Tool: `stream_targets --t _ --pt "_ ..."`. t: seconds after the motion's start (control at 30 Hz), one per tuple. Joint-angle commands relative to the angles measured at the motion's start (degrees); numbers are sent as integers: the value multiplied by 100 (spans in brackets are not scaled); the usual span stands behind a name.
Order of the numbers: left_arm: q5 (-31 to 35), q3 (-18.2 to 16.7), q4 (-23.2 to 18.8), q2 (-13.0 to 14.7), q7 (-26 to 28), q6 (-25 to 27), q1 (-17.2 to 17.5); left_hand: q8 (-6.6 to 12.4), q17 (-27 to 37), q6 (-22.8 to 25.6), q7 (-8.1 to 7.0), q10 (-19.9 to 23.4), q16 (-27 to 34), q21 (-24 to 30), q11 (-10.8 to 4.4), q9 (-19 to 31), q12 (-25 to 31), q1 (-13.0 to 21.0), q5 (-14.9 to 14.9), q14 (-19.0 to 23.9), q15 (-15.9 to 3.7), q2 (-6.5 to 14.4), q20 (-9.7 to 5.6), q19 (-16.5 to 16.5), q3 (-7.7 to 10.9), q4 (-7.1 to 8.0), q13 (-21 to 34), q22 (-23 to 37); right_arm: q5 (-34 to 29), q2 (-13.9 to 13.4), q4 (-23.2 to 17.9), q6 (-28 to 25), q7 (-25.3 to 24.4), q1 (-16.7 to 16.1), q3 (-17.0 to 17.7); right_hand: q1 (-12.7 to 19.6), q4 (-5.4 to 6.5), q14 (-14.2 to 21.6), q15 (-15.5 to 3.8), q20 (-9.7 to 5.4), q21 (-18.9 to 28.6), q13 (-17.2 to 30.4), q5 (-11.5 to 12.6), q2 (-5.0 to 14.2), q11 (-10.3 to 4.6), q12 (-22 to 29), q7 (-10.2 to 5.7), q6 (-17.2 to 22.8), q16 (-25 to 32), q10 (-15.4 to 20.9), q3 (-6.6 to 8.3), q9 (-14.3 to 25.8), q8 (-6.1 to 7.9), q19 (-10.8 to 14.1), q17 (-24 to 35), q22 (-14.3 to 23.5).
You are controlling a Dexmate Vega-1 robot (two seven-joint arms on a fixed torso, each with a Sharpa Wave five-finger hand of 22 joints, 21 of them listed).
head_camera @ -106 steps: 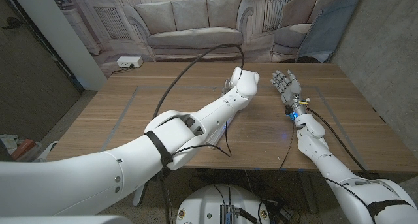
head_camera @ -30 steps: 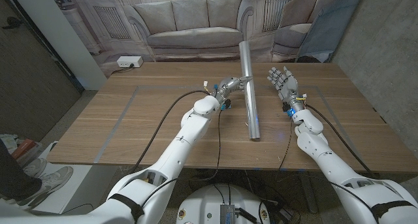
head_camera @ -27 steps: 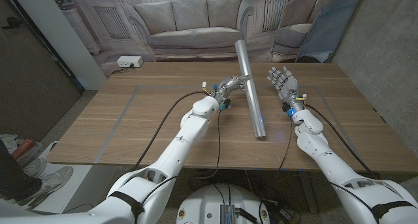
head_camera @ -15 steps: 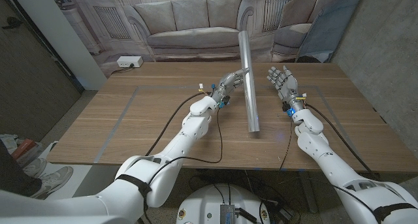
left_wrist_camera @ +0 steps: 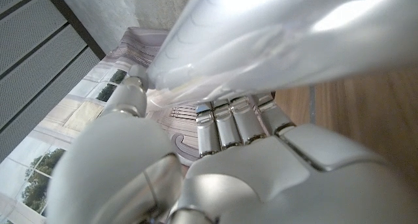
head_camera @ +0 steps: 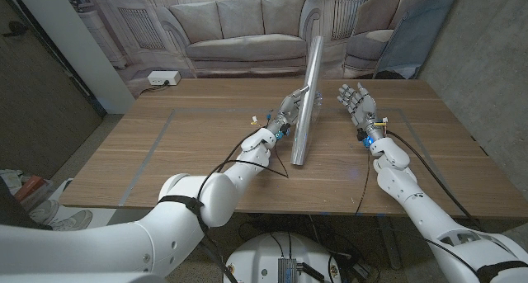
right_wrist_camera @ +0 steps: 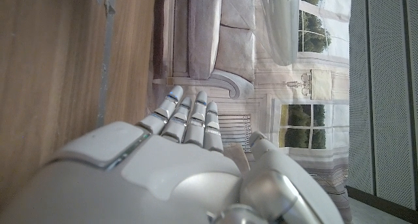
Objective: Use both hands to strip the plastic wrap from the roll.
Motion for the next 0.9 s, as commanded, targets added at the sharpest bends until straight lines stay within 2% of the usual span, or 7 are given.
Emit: stream_targets --t 0.03,0.1,0.17,0.2,0.27,0.6,0.9 --pt "-31 -759 -879 -602 -176 835 539 1114 38 3 115 -309 -7 -55 -279 -36 -33 955 12 27 -193 973 33 8 972 919 16 18 -11 -83 -175 -63 -92 -62 -41 -38 -8 30 -16 -127 -22 19 14 100 -6 -19 -23 50 -7 56 -8 27 -17 49 2 32" --pt "-87 -743 -721 -551 -280 877 412 1091 60 -68 140 -357 -14 -84 -291 -65 -41 968 -19 -18 -233 1017 36 -21 986 920 33 22 -6 -91 -186 -79 -96 -61 -49 -40 -7 30 -26 -129 -24 19 14 98 -4 -19 -24 50 -8 57 -8 27 -17 48 2 32" --pt "-185 -664 -1565 -741 207 1276 850 1078 95 -115 134 -429 -15 -121 -333 -103 -56 983 -76 -66 -253 1065 36 -64 996 924 55 26 -12 -95 -188 -80 -105 -59 -58 -38 -10 33 -23 -124 -27 19 14 97 0 -19 -19 52 -7 58 -8 27 -16 52 1 32" --pt "-322 -732 -1169 -685 -69 1204 624 1090 109 -92 137 -418 -12 -133 -337 -118 -48 992 -100 -74 -299 1083 34 -73 1003 922 62 27 -7 -92 -180 -82 -97 -52 -62 -39 -9 33 -21 -126 -29 19 14 96 0 -19 -23 52 -7 59 -9 27 -16 51 1 32" --pt "-321 -618 -1714 -801 278 1293 914 1111 131 -50 133 -386 4 -157 -359 -147 -39 1007 -138 -58 -328 1103 18 -86 1014 918 57 27 -16 -91 -173 -78 -105 -44 -72 -41 -9 29 -24 -124 -32 19 14 94 0 -20 -24 50 -8 58 -10 27 -17 51 2 32" --pt "-1428 -298 -2392 -921 736 2198 1263 1162 150 33 97 -288 30 -203 -405 -230 -18 1044 -187 26 -386 1110 -39 -64 1049 895 35 25 -34 -92 -162 -101 -136 -18 -107 -41 -12 26 -19 -126 -42 19 14 94 -10 -24 -19 48 -9 52 -12 27 -19 55 2 32" --pt "-1834 -230 -2127 -921 802 2257 1194 1176 149 30 98 -262 25 -233 -446 -282 -13 1050 -201 49 -408 1103 -57 -43 1062 891 34 24 -59 -92 -163 -118 -168 8 -136 -40 -15 25 -15 -125 -54 19 14 98 -3 -24 -19 46 -9 54 -11 27 -19 60 2 33"
